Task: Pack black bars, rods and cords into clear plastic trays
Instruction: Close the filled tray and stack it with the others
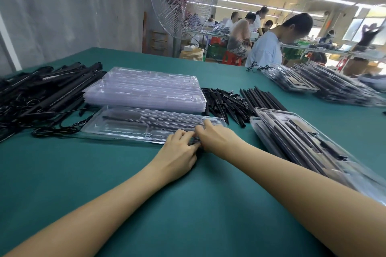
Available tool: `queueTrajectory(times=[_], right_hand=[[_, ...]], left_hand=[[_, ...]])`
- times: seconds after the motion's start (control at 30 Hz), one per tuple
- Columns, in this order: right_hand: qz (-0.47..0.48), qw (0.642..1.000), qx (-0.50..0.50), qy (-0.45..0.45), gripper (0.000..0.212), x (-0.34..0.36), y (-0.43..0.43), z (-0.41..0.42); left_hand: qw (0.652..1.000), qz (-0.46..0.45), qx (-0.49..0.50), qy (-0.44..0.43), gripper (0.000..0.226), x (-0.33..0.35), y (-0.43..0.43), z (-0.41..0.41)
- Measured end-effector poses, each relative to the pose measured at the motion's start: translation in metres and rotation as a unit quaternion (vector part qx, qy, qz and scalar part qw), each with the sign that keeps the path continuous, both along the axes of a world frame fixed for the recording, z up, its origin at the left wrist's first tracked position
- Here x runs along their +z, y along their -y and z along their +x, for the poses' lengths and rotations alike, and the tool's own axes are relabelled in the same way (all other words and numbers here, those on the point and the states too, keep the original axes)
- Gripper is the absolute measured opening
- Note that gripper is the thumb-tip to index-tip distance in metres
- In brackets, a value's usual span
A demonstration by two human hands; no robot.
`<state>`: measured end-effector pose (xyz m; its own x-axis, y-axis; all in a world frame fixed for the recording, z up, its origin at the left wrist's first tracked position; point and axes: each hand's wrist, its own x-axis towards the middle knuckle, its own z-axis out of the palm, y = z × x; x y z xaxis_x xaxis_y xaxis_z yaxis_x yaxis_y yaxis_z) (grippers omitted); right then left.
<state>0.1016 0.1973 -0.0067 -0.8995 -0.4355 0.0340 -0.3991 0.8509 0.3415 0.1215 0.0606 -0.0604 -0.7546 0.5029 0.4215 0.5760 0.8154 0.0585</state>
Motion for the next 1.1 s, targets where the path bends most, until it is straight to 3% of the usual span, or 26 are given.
queueTrajectory(times=[0.37,0.5,0.67,0.87,1.1], right_hand=[[-0.006,0.999,-0.024,0.034,0.036,0.006,0.008,-0.007],[0.012,0.997,-0.073,0.019,0.031,0.006,0.013,-0.008],[-0.004,0.988,-0.135,0.077,0.03,0.009,0.018,-0.011],[0.048,0.996,-0.036,0.064,0.027,0.008,0.015,-0.01],[0.088,0.994,0.0,0.067,0.029,0.01,0.013,-0.008]], left_hand=[[1.0,0.009,0.005,0.007,0.038,-0.002,0.001,-0.002],[1.0,0.008,-0.001,0.008,0.039,-0.002,0.002,-0.003],[1.0,0.019,-0.006,-0.006,0.034,-0.001,0.002,-0.001],[1.0,0.025,-0.005,-0.003,0.034,0.001,0.002,0.001],[1.0,0.004,0.01,0.01,0.038,0.001,0.001,0.001]])
